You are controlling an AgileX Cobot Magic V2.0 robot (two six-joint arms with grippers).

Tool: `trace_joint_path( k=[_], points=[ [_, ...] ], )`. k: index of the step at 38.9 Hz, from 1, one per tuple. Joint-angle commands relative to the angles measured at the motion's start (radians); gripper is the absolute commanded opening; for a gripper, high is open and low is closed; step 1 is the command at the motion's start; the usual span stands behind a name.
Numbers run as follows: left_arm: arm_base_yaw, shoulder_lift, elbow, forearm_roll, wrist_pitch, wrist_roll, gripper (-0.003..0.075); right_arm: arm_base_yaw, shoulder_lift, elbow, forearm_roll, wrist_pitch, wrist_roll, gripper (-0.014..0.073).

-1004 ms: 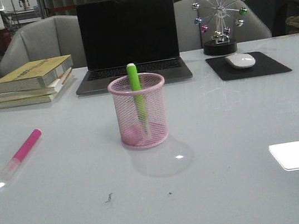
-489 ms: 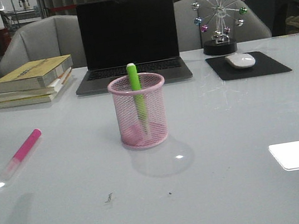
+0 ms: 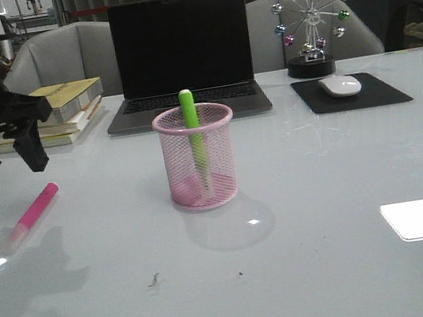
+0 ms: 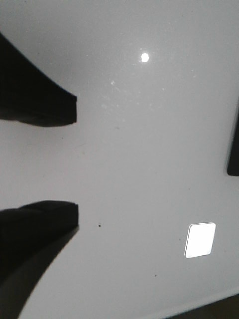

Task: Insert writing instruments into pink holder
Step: 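Lower the left gripper onto the pink marker and close it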

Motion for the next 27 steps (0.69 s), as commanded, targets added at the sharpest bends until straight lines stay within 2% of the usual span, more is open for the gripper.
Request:
trace_joint_path(
  k=[1, 27],
  points=[
    [-0.004, -0.029, -0.039, -0.011, -0.018, -0.012, 0.048, -0.007, -0.003, -0.027, -0.018, -0.054, -0.007, 0.0456],
    [-0.004, 0.053, -0.039, -0.014, -0.023, -0.012, 0.048, -0.007, -0.003, -0.027, -0.018, -0.053, -0.007, 0.0456]
  ],
)
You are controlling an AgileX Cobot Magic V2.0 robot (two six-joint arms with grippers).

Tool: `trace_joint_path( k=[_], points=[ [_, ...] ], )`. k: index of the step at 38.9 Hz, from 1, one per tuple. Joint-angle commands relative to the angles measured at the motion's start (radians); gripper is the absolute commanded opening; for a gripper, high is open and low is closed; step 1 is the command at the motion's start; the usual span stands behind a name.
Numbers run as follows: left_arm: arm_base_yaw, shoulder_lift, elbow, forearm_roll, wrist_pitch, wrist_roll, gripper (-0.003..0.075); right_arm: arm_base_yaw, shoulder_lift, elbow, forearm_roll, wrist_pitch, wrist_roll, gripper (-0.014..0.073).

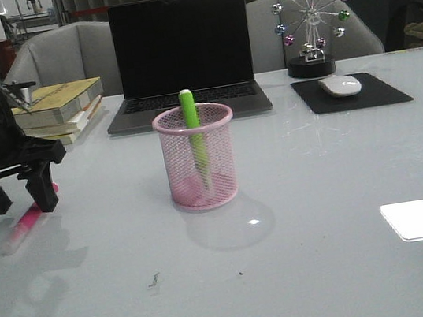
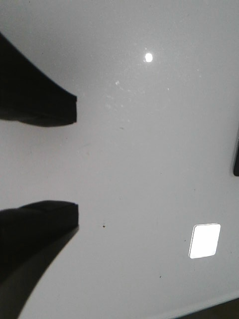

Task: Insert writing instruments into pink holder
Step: 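Lower the left gripper onto the pink marker and close it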

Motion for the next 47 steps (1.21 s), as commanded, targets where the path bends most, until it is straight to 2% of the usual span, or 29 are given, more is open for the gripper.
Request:
trace_joint_path(
  k=[1, 24, 26, 29, 35, 36, 38, 47],
  points=[
    [-0.004, -0.053, -0.032, -0.009, -0.028, -0.011, 0.048, -0.007, -0.003, -0.027, -0.017, -0.062, -0.007, 0.0456],
    [-0.004, -0.009, -0.029, -0.009, 0.007, -0.011, 0.0472, -0.007, -0.003, -0.027, -0.017, -0.061, -0.007, 0.0456],
    [-0.004, -0.003, -0.029, -0.009, 0.012, -0.011, 0.0448, -0.007, -0.003, -0.027, -0.017, -0.061, -0.007, 0.0456],
    [-0.004, 0.011, -0.029, -0.009, 0.026, -0.011, 0.037, -0.007, -0.003, -0.027, -0.017, -0.061, -0.007, 0.0456],
    [-0.004, 0.04, -0.029, -0.011, 0.063, -0.011, 0.0105, -0.007, -0.003, -0.027, -0.017, -0.06, -0.007, 0.0456],
    [-0.004, 0.042, -0.029, -0.011, 0.07, -0.011, 0.0084, -0.007, -0.003, -0.027, -0.017, -0.059, -0.007, 0.0456],
    [-0.004, 0.046, -0.029, -0.011, 0.078, -0.011, 0.0109, -0.007, -0.003, -0.027, -0.017, -0.054, -0.007, 0.0456],
    [-0.004, 0.033, -0.037, -0.011, 0.041, -0.011, 0.0092, -0.007, -0.003, -0.027, -0.017, -0.03, -0.007, 0.0456]
  ],
)
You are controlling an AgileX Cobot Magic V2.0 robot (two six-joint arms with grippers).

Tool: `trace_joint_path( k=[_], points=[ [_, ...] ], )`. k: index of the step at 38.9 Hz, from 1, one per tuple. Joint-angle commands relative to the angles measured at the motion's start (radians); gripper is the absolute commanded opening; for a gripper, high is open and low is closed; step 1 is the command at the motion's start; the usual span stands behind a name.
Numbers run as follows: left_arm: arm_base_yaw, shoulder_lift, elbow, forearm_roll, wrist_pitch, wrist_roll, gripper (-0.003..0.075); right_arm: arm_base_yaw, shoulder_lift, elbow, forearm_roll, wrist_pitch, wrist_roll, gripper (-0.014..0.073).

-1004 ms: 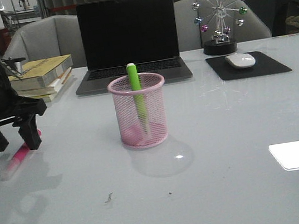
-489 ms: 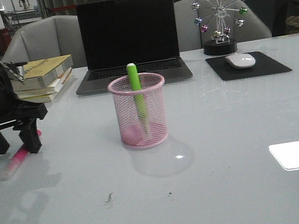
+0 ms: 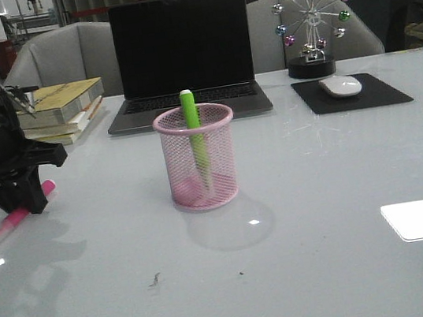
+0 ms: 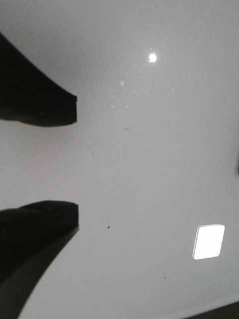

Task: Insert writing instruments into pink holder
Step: 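Lower the left gripper onto the pink marker and close it, then lift the pink marker and carry it over the pink holder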

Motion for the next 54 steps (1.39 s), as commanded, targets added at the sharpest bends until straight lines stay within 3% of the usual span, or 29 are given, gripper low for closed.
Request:
trace_joint_path(
  k=[1, 19, 28, 38, 54],
  points=[
    [-0.005, -0.024, -0.009, -0.019, 0.007, -0.011, 0.0092, -0.007, -0.003, -0.027, -0.017, -0.043, -0.007, 0.0456],
    [-0.134, -0.32, -0.004, -0.099, -0.388, -0.011, 0.0092, -0.007, -0.003, -0.027, -0.017, -0.02, -0.007, 0.0456],
    [-0.265, -0.451, 0.099, -0.122, -0.726, -0.011, 0.0092, -0.007, -0.003, -0.027, -0.02, -0.021, -0.007, 0.0456],
    [-0.403, -0.485, 0.329, -0.271, -1.174, -0.011, 0.0092, -0.007, -0.003, -0.027, -0.044, -0.021, -0.007, 0.0456],
    [-0.517, -0.345, 0.395, -0.261, -1.353, -0.011, 0.0092, -0.007, -0.003, -0.026, -0.047, -0.021, -0.007, 0.0456]
  ],
)
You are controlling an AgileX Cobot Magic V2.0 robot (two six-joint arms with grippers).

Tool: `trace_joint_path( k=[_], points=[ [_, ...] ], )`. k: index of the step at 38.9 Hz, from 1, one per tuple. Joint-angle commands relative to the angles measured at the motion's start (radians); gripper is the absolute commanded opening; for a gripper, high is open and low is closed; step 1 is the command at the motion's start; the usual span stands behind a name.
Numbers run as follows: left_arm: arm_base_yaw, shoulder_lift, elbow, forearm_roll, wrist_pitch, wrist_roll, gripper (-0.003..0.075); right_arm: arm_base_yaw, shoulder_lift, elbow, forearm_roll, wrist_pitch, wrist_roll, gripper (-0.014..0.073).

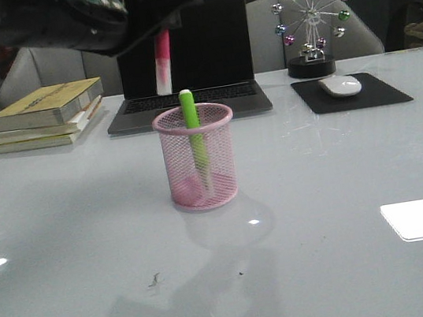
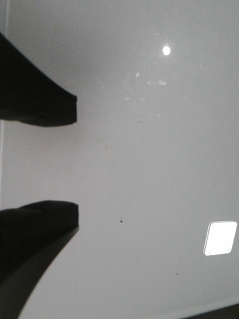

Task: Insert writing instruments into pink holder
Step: 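Lift the pink marker and carry it over the pink holder, then lower the pink marker into the holder and open the left gripper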

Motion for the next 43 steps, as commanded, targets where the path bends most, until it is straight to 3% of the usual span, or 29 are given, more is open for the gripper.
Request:
trace_joint_path(
  k=[1, 18, 27, 29, 36, 43],
  points=[
    [-0.021, -0.007, -0.026, 0.006, -0.113, -0.009, 0.0092, -0.007, -0.003, -0.027, -0.017, -0.061, -0.007, 0.0456],
    [-0.021, 0.066, -0.026, 0.006, -0.179, -0.009, 0.012, -0.007, -0.003, -0.027, -0.017, -0.061, -0.007, 0.0456],
    [-0.021, 0.066, -0.026, 0.006, -0.185, -0.009, 0.0398, -0.007, -0.003, -0.027, -0.017, -0.061, -0.007, 0.0456],
    [-0.021, 0.066, -0.026, 0.006, -0.193, -0.009, 0.043, -0.007, -0.003, -0.027, -0.017, -0.061, -0.007, 0.0456],
    [-0.014, 0.026, -0.026, 0.007, -0.203, 0.013, 0.0414, -0.007, -0.003, -0.027, -0.017, -0.061, -0.007, 0.0456],
    [0.032, -0.093, -0.026, 0.007, -0.184, 0.215, 0.0414, -0.007, -0.003, -0.027, -0.017, -0.061, -0.007, 0.0456]
  ],
)
